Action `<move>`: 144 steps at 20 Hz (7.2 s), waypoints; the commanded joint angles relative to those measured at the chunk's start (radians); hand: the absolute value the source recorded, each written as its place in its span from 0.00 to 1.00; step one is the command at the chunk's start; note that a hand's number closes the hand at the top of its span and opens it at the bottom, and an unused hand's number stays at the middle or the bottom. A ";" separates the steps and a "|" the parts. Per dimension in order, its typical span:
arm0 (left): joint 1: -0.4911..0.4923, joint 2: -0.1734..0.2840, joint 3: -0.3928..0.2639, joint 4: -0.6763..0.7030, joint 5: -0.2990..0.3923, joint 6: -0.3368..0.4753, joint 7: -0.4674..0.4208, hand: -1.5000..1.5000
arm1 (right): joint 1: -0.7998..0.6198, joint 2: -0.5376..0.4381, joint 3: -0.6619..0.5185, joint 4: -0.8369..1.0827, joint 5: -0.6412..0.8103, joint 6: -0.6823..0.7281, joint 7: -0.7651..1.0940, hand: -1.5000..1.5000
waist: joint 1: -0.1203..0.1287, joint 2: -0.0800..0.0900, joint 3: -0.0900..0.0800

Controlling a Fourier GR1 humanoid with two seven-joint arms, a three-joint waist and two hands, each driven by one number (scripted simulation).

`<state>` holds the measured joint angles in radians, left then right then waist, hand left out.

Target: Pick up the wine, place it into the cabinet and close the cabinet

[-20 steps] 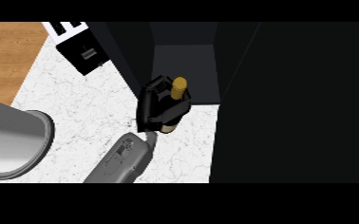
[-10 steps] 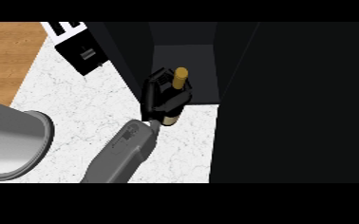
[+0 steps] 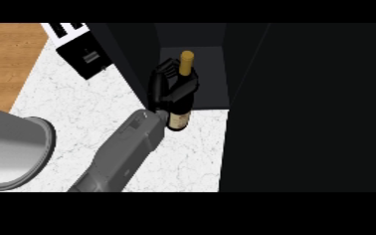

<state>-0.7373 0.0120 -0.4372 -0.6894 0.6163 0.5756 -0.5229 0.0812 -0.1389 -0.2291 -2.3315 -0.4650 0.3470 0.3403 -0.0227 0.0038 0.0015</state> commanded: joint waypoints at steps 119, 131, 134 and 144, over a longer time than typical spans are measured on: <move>-0.282 -0.012 -0.016 0.314 0.180 0.000 -0.268 0.00 | -0.025 0.023 0.056 -0.013 -0.028 0.032 0.001 0.00 | -0.039 0.004 -0.002; 0.054 -0.010 -0.202 -0.118 0.187 0.140 -0.259 0.00 | 0.112 0.062 0.045 -0.077 0.030 0.047 -0.036 0.00 | 0.020 -0.008 -0.001; 0.127 -0.001 -0.275 -0.331 0.179 0.214 -0.193 0.00 | -0.029 0.026 0.037 -0.047 0.049 -0.040 0.025 0.00 | 0.036 -0.011 -0.002; 0.448 0.105 -0.431 -0.756 0.029 0.277 -0.146 0.00 | 0.025 0.016 0.009 -0.083 -0.002 -0.041 0.039 0.00 | 0.027 -0.007 -0.002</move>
<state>-0.3931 0.0966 -0.8111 -1.3081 0.7046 0.7976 -0.6790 0.1244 -0.1232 -0.2260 -2.3412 -0.4601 0.3561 0.3210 0.0038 -0.0052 0.0004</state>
